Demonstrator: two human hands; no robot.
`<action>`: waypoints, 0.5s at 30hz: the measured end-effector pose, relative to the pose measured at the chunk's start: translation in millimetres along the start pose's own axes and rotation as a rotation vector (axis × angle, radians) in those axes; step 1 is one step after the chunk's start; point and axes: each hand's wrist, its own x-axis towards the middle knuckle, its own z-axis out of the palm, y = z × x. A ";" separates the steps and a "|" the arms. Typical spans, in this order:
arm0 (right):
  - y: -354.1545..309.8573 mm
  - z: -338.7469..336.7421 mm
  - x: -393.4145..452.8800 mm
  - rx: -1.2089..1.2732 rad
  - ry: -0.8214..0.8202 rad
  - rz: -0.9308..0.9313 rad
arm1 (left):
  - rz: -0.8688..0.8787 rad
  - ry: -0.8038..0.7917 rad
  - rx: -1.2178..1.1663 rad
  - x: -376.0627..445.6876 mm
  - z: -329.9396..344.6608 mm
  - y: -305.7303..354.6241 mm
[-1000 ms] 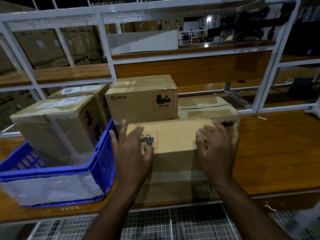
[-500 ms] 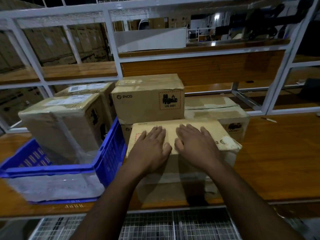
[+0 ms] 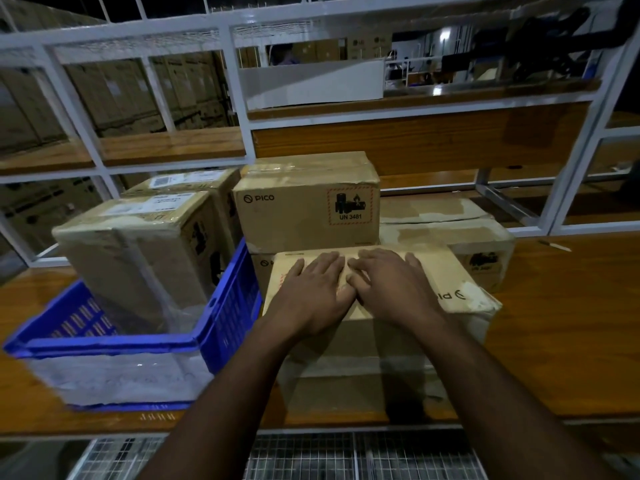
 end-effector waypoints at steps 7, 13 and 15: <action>42.5 -7.0 -6.7 -0.052 0.052 0.218 | -0.149 -0.007 0.024 -5.3 -0.2 -29.8; 50.8 -18.6 -5.1 -0.078 0.125 0.224 | -0.177 0.018 -0.053 -4.2 -0.4 -35.9; 52.9 -15.5 -1.5 -0.060 0.127 0.231 | -0.184 0.028 -0.075 -3.9 -1.6 -35.0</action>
